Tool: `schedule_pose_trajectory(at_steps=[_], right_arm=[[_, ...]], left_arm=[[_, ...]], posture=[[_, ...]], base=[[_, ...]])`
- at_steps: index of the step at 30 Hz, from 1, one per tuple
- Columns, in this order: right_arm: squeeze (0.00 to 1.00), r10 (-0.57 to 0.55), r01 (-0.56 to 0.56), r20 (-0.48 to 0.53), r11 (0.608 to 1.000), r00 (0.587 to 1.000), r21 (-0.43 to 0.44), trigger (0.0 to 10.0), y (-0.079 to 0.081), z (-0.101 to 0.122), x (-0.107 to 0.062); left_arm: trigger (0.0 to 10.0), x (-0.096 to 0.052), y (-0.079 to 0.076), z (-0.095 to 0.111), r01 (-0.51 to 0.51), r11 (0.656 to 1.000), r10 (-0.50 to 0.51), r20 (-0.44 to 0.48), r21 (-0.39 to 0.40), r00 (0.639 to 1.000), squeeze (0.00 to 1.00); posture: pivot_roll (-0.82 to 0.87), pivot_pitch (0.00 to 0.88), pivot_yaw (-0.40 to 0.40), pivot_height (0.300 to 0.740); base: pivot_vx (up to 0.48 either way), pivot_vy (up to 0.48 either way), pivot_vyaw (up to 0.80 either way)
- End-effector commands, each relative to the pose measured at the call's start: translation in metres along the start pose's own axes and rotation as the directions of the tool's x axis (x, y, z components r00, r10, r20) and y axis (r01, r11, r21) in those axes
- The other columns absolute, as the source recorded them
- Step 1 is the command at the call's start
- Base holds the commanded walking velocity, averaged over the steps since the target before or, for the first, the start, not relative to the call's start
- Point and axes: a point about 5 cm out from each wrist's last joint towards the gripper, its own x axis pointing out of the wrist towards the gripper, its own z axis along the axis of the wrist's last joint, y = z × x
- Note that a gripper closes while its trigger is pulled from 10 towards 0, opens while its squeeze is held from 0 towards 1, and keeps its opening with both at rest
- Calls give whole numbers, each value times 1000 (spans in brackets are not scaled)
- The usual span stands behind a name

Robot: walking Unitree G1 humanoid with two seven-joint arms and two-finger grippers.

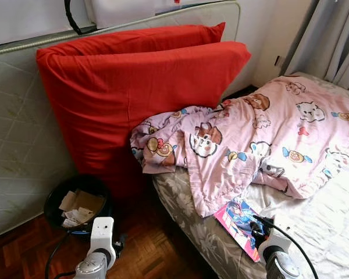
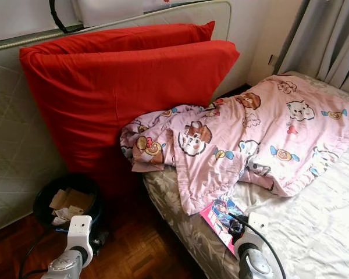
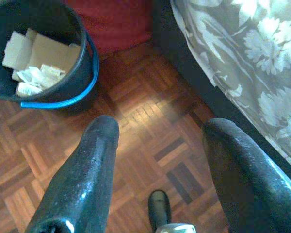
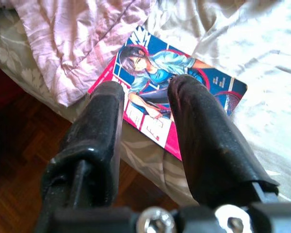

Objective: Clean up the room

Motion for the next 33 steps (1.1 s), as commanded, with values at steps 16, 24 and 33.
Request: schedule_pose_trajectory(at_steps=[16, 24, 33], right_arm=[[0, -11, 11, 17, 999, 1000, -37, 10000, 0, 0, -1], [0, -10, 11, 31, 1000, 999, -29, 10000, 0, 0, -2], [0, 37, -35, 85, 999, 996, -26, 10000, 3, 6, -1]], left_arm=[[10000, 16, -11, 68, 54, 998, -57, 223, 22, 973, 0], [10000, 16, -6, 58, 39, 999, -39, 166, 1, 985, 0], [10000, 16, -9, 66, 43, 999, -41, 213, -5, 976, 0]], posture=[[40, 0, -28, 695], [39, 0, -23, 695], [44, 0, -29, 695]], base=[[0, 0, 0], [0, 0, 0], [0, 0, 0]])
